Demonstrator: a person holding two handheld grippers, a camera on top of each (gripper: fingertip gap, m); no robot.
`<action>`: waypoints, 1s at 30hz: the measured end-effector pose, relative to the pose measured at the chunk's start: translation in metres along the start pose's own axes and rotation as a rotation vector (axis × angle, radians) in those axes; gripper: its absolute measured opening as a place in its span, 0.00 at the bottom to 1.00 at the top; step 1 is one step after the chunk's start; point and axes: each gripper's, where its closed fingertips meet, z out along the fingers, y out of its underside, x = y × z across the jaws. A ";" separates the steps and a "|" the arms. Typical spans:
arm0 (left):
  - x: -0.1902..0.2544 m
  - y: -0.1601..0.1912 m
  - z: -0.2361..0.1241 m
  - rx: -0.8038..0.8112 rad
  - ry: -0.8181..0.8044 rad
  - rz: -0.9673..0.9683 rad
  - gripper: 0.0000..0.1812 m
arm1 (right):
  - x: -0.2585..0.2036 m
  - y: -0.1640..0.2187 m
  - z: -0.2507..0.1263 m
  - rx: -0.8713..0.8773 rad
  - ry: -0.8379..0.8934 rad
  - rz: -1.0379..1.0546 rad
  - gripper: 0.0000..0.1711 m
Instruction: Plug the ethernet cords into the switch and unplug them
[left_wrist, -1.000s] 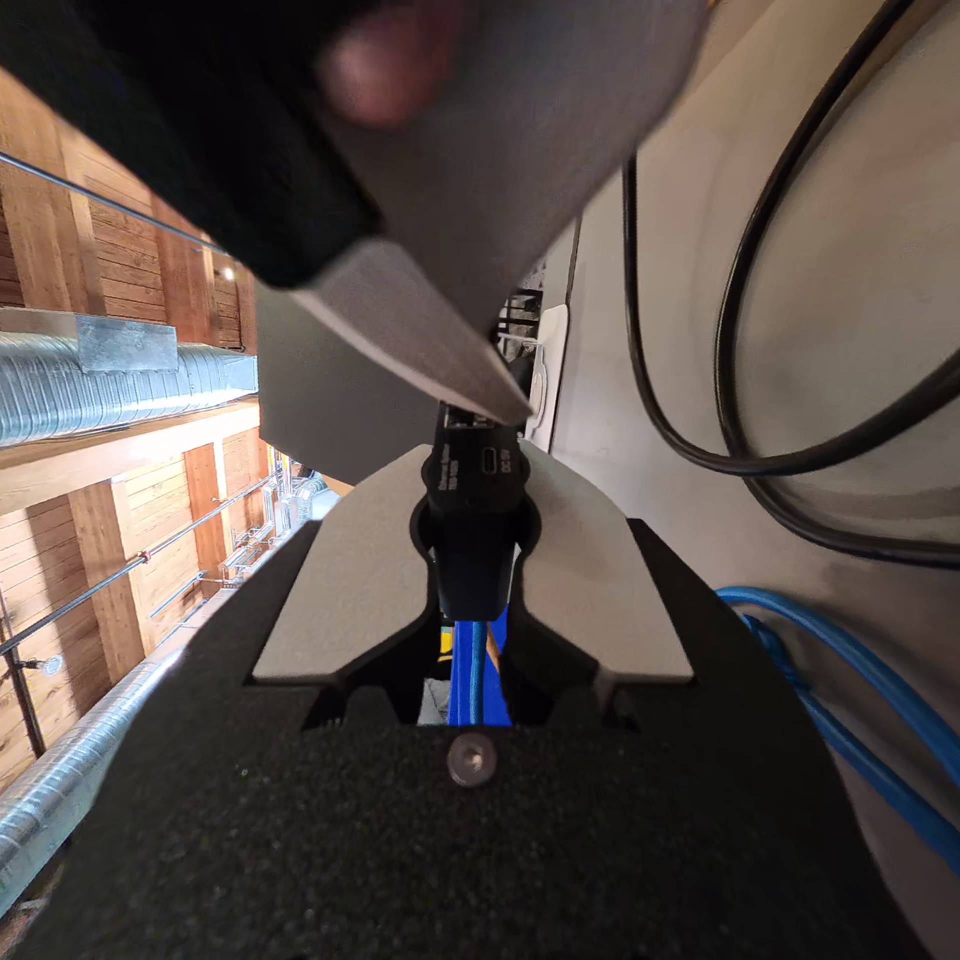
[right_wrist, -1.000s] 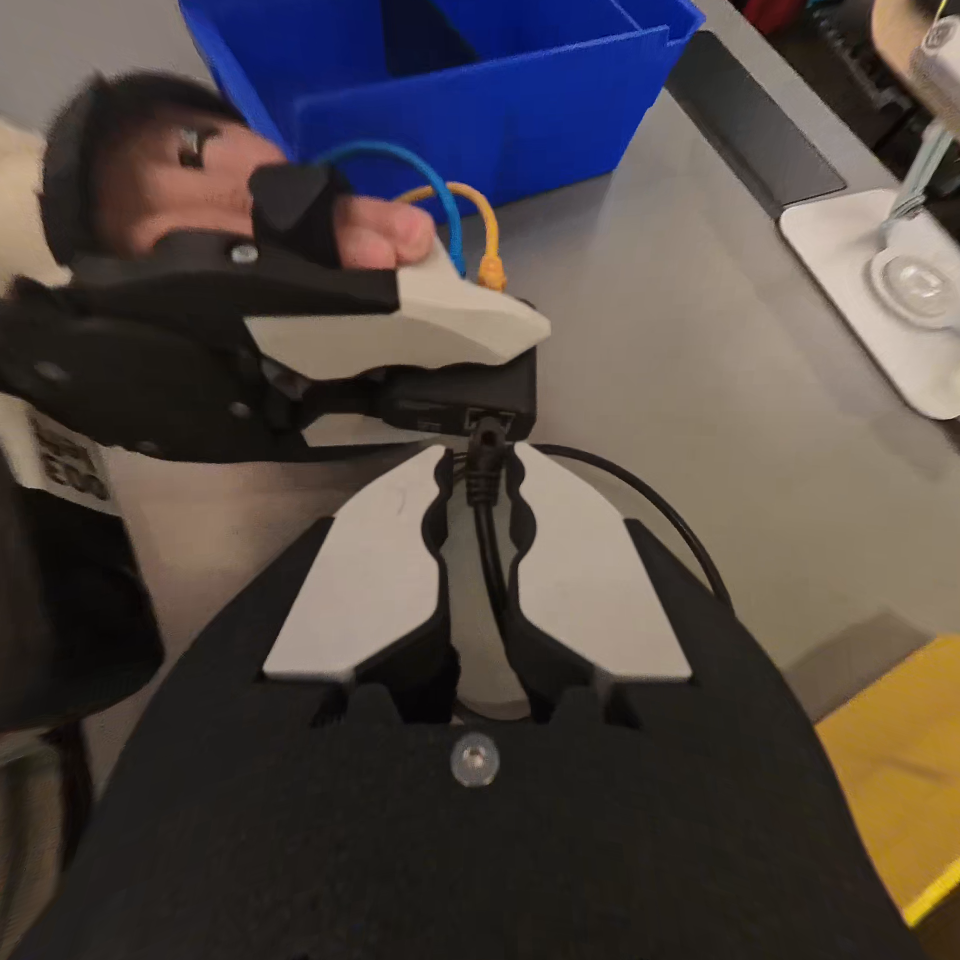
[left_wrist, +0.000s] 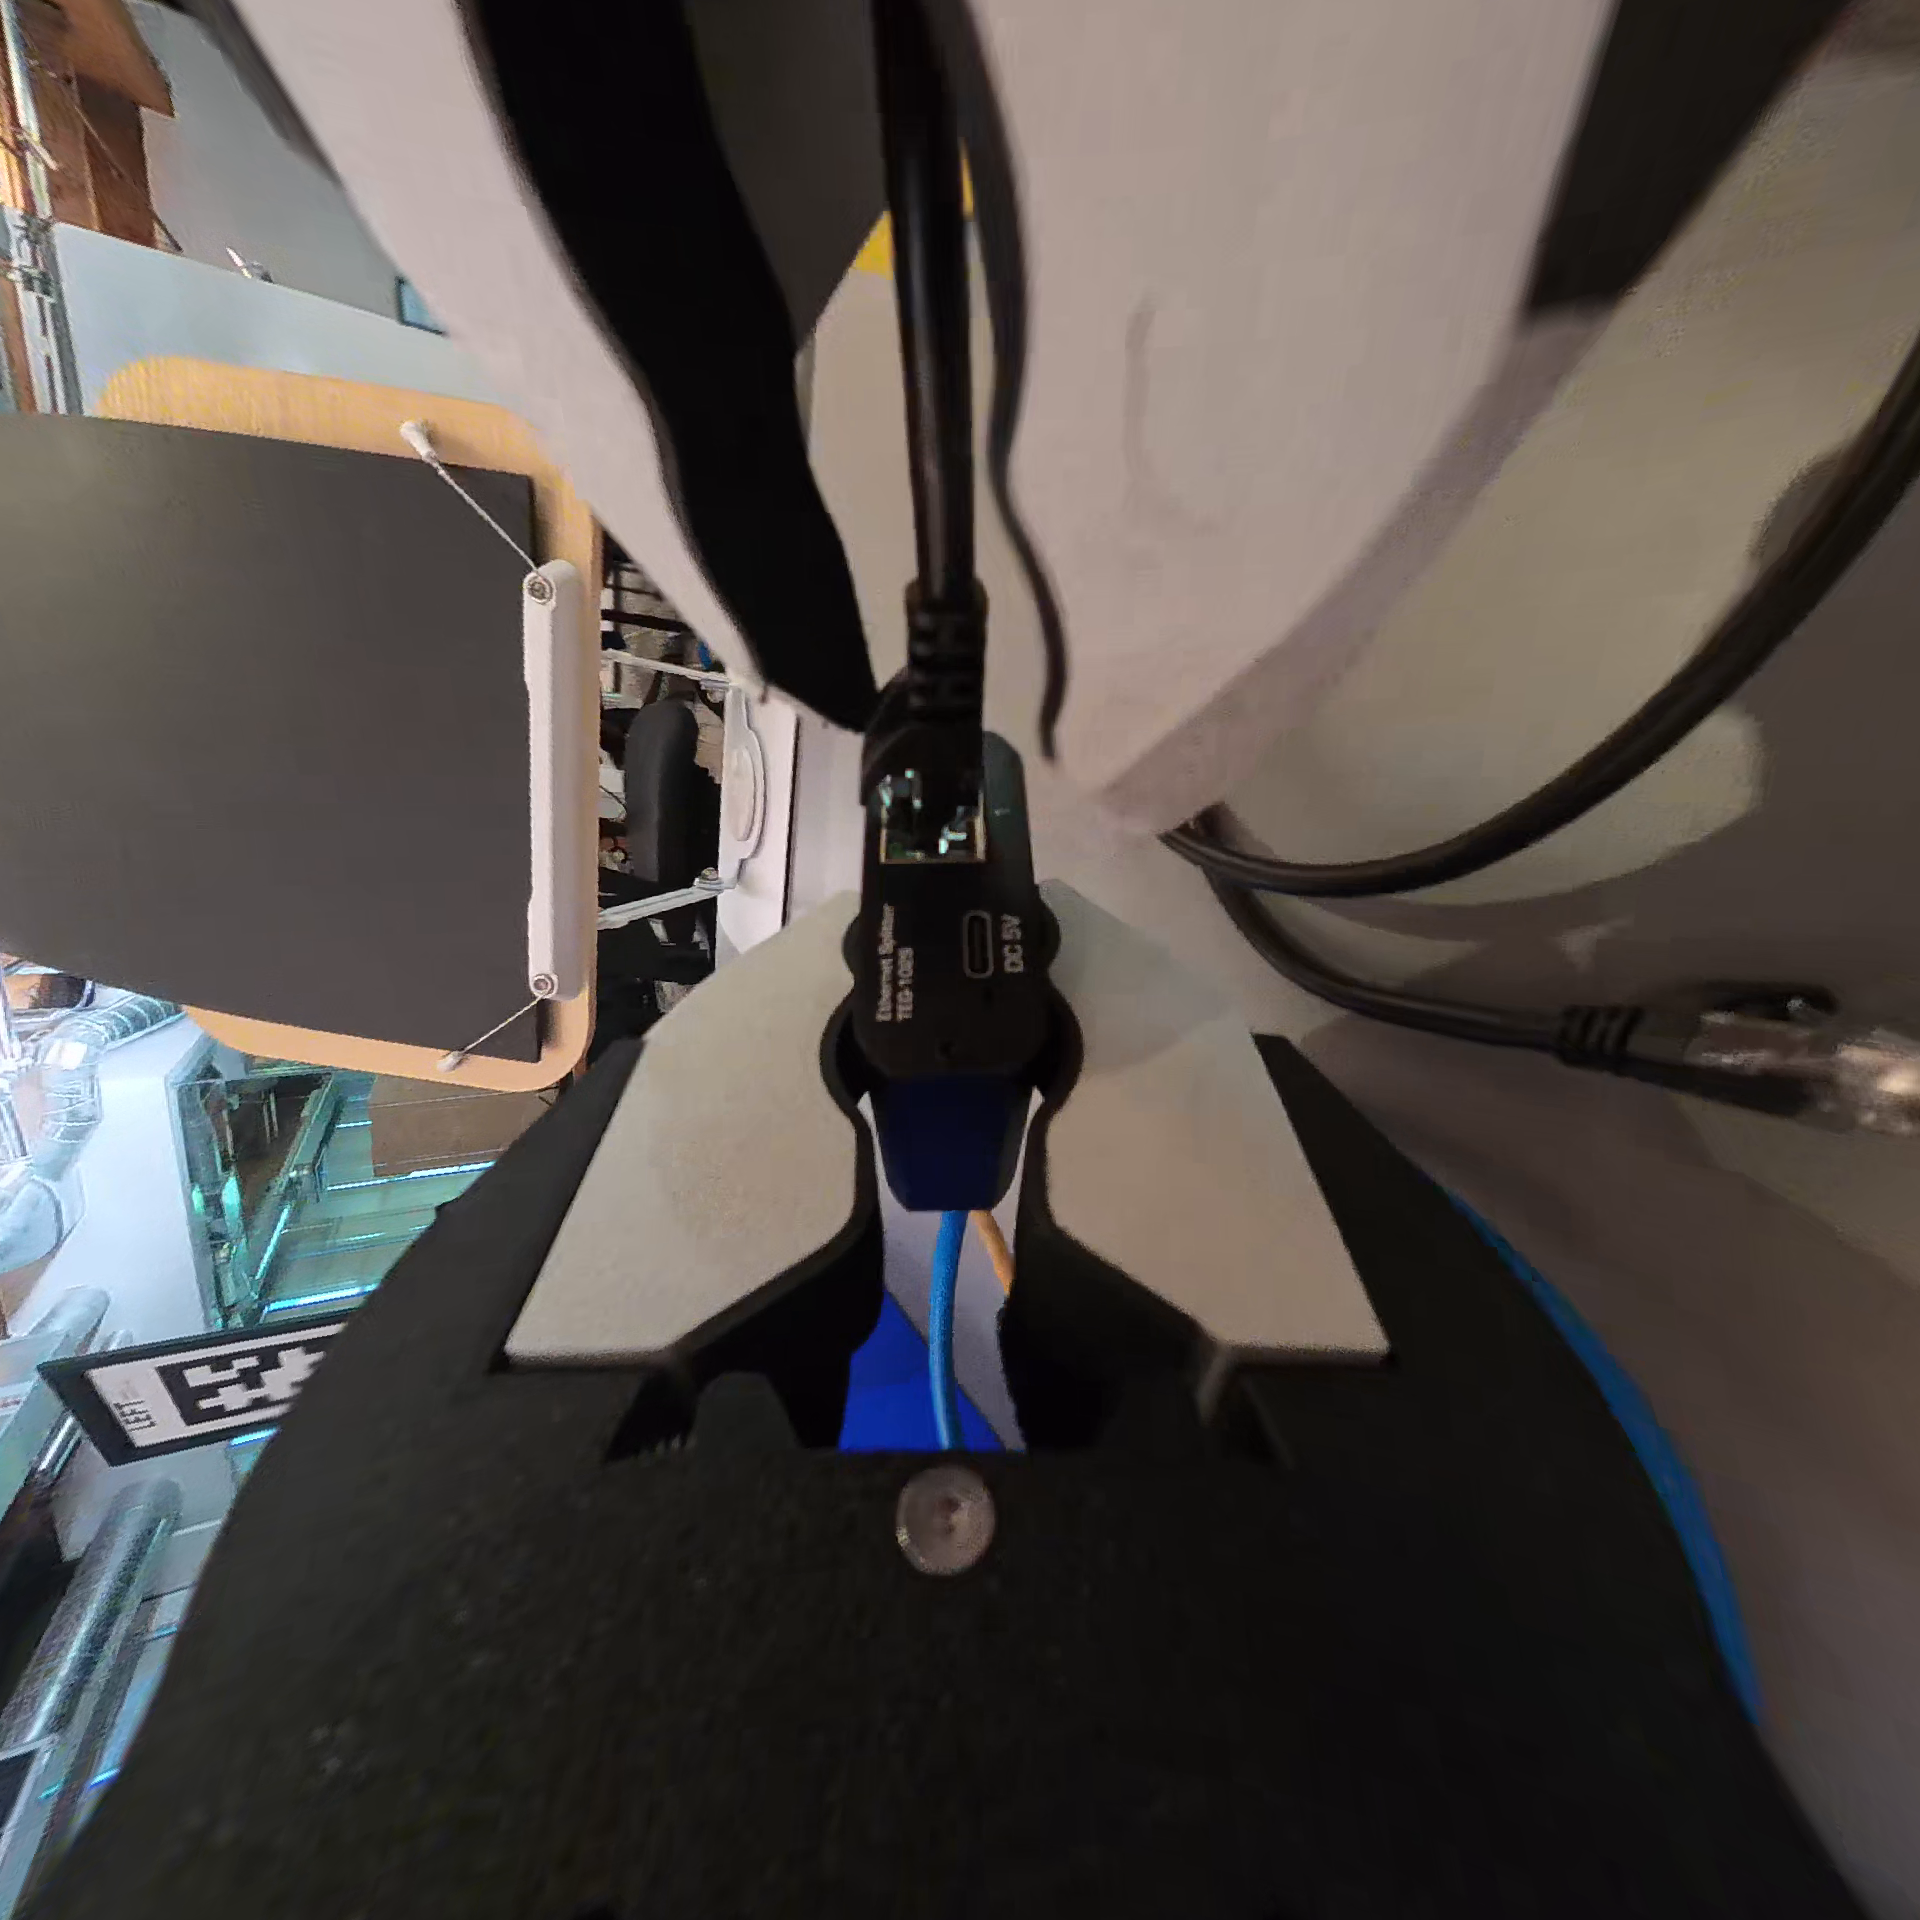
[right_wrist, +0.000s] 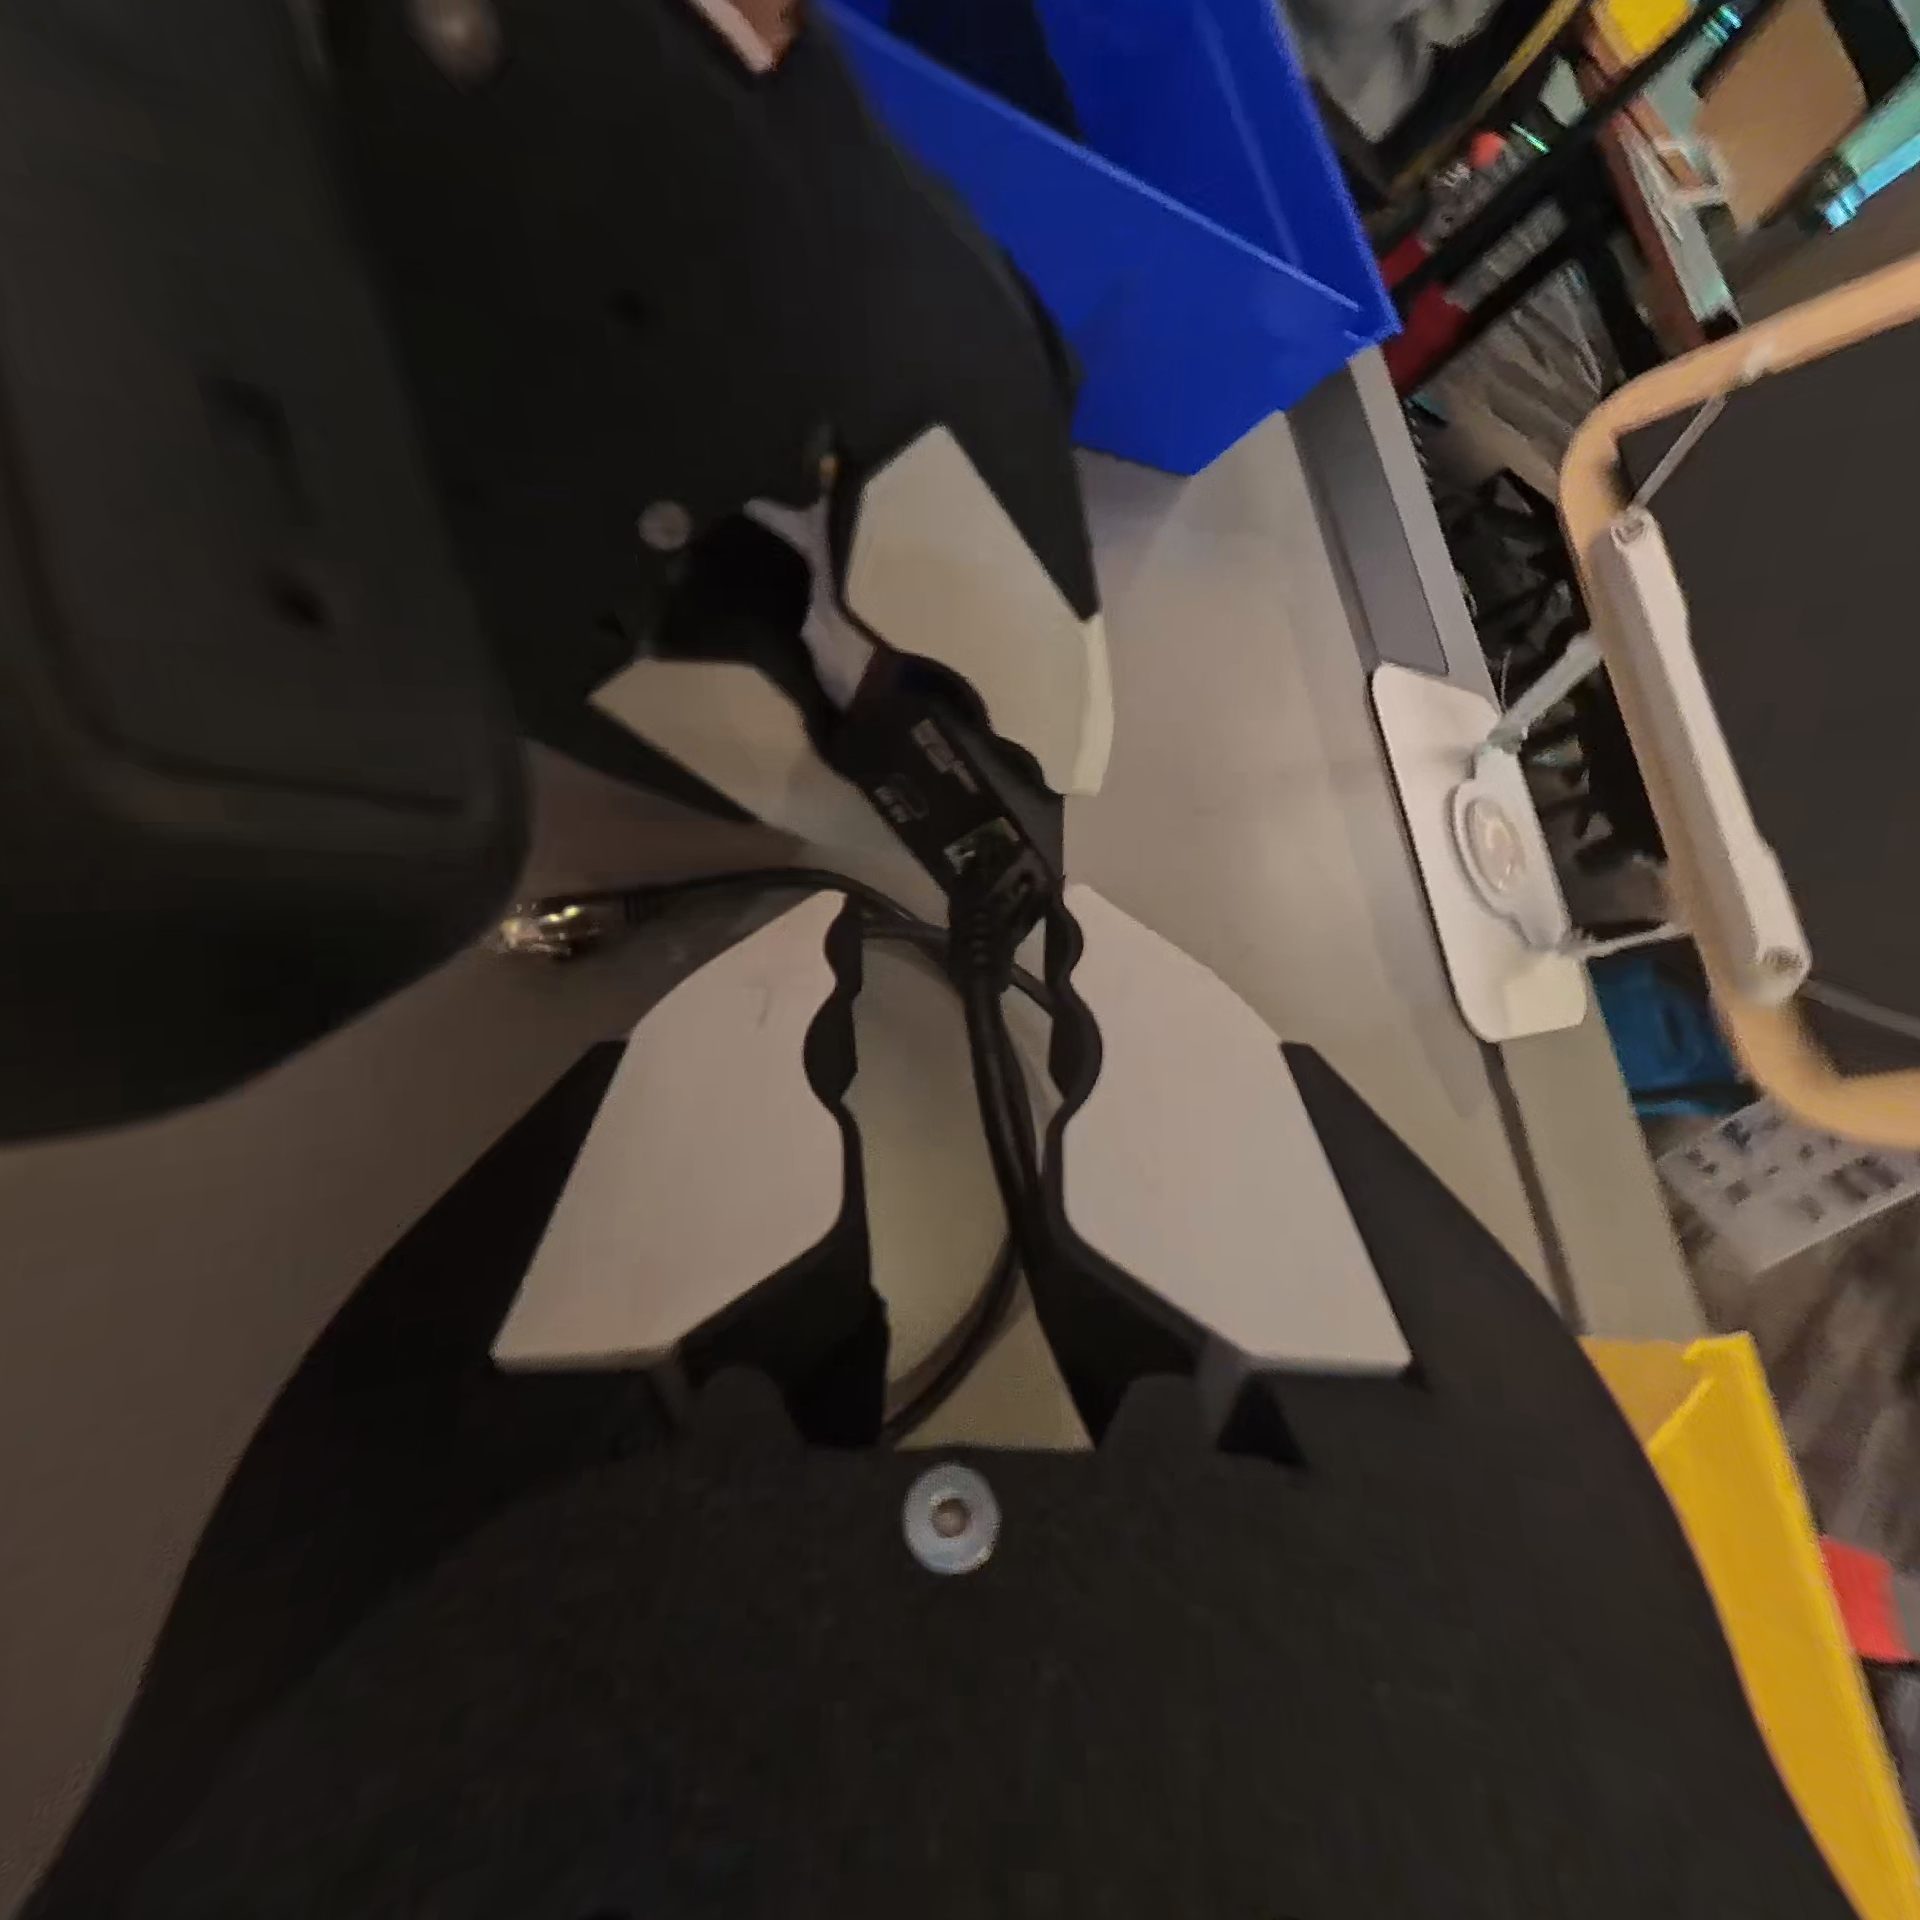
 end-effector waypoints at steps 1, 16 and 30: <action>-0.001 0.001 0.000 -0.004 -0.005 0.005 0.14 | 0.000 0.000 -0.002 -0.011 -0.011 -0.061 0.20; 0.006 -0.002 -0.006 -0.020 0.044 0.007 0.14 | 0.001 0.000 0.005 -0.094 -0.032 -0.403 0.12; 0.003 -0.008 -0.007 0.009 -0.026 -0.069 0.14 | 0.001 0.001 0.002 -0.163 -0.104 -0.336 0.08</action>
